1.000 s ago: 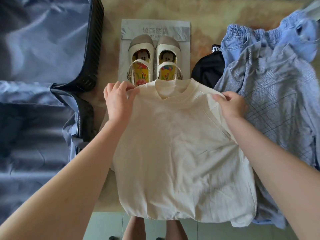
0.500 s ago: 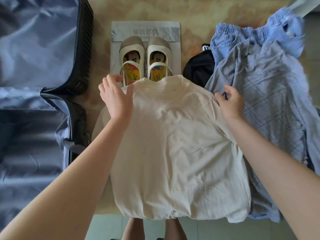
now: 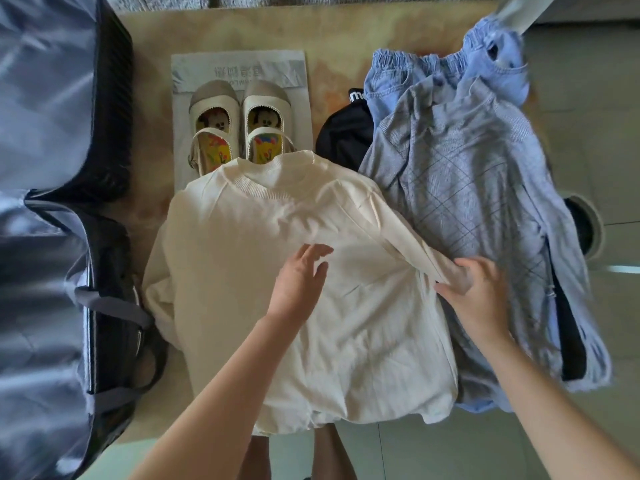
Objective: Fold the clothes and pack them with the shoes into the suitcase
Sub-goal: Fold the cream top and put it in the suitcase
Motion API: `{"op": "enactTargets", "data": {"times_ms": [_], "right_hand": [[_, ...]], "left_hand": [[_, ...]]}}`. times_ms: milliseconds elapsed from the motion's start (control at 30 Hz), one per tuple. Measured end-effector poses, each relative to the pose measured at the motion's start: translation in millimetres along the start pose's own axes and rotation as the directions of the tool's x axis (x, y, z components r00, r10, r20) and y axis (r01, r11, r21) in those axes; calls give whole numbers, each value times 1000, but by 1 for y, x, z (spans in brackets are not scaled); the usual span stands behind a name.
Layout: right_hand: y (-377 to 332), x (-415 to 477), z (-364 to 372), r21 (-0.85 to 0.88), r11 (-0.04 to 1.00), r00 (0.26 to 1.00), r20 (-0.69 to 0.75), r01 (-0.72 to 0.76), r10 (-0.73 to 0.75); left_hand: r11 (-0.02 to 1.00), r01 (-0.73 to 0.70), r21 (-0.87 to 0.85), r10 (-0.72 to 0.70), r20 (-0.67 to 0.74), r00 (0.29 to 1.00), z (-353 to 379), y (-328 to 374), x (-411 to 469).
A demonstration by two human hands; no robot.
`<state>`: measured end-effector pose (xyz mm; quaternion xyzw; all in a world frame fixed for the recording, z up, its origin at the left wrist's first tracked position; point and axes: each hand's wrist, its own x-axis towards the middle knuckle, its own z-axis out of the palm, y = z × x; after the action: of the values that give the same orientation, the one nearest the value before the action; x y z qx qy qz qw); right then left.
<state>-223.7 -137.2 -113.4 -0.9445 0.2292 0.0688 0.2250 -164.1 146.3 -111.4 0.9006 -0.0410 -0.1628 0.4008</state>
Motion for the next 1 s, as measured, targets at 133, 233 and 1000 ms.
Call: {"op": "enactTargets", "data": {"times_ms": [133, 233, 1000], "right_hand": [[11, -12, -10, -67, 996, 989, -132, 56, -64], [6, -11, -19, -21, 997, 975, -207, 73, -76], [-97, -61, 29, 451, 796, 912, 264, -405, 314]], "left_hand": [[995, 50, 84, -67, 220, 973, 21, -9, -14], [992, 66, 106, -92, 256, 962, 24, -12, -14], [444, 730, -520, -469, 559, 683, 13, 19, -44]]}}
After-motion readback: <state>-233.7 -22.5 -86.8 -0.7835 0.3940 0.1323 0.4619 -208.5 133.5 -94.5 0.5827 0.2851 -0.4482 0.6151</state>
